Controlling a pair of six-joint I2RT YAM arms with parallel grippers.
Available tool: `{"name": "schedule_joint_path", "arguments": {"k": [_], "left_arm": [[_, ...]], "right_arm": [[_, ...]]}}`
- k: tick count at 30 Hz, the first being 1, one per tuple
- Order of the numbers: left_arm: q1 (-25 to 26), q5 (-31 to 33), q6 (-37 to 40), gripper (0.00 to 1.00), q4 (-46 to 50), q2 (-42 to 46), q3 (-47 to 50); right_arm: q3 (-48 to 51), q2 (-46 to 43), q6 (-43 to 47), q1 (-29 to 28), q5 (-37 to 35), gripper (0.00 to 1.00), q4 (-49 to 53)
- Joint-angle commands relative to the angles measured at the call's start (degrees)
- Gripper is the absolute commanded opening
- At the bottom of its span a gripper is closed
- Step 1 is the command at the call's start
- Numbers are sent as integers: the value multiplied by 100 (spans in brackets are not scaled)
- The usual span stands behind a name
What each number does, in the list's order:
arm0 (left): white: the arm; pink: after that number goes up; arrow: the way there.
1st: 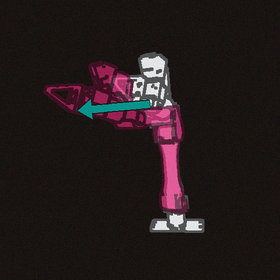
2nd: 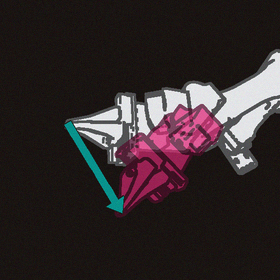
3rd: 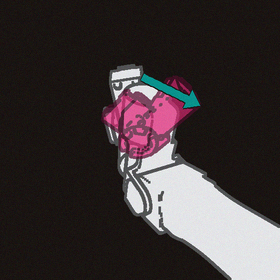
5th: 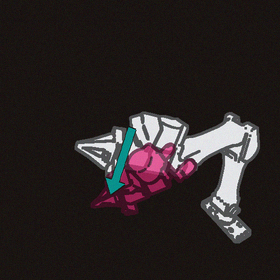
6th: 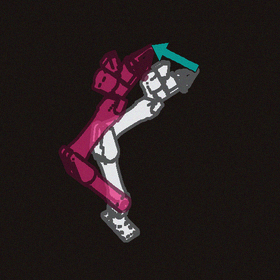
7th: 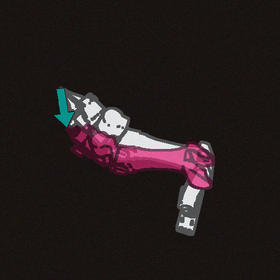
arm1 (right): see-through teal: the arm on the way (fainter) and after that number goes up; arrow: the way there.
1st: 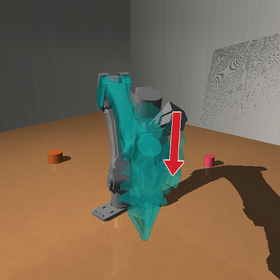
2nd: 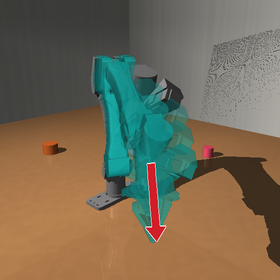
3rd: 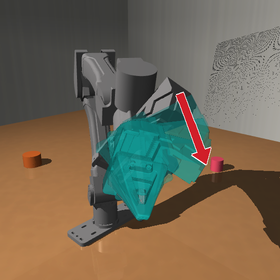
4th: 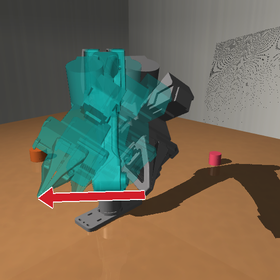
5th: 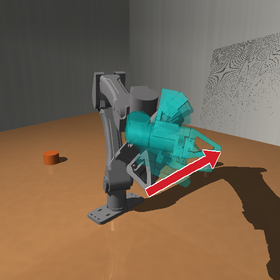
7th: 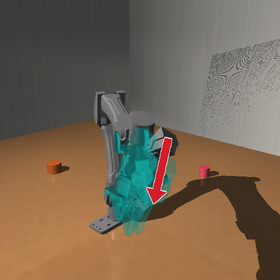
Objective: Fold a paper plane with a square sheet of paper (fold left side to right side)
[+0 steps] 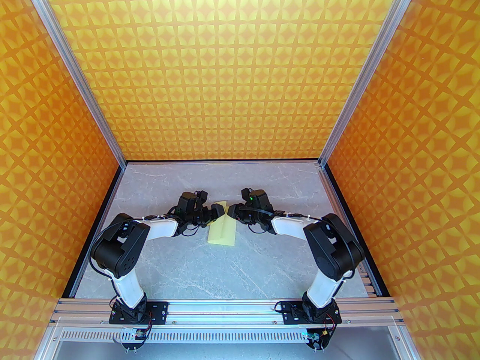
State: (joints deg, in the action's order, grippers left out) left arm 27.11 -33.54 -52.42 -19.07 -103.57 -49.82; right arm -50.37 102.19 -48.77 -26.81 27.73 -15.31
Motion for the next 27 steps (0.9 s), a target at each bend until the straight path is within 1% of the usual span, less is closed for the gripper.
{"name": "schedule_joint_path", "arguments": {"k": [1,7,12,15,17,18,20,22,27], "left_arm": [[80,-144,-5,85,-121,-73,-197],[101,-144,-5,85,-111,-93,-235],[118,-146,-44,84,-178,-61,-209],[119,-144,-65,82,-220,-41,-191],[119,-144,-64,74,-246,-23,-179],[119,-144,-58,72,-246,-22,-170],[119,-144,-57,71,-227,-31,-176],[119,-144,-62,67,-228,-41,-177],[119,-144,-67,68,-231,-47,-177]], "right_arm": [[92,202,-376,-61,403,36,-656],[-126,491,-443,-64,615,35,-682],[-159,661,-575,-62,699,32,-846],[-73,706,-707,-61,708,31,-1050],[-20,711,-724,-61,670,31,-1090],[-8,697,-724,-61,655,31,-1095],[17,688,-717,-61,647,31,-1106],[-2,696,-720,-53,662,30,-1100],[41,654,-711,-19,604,23,-1087]]}}
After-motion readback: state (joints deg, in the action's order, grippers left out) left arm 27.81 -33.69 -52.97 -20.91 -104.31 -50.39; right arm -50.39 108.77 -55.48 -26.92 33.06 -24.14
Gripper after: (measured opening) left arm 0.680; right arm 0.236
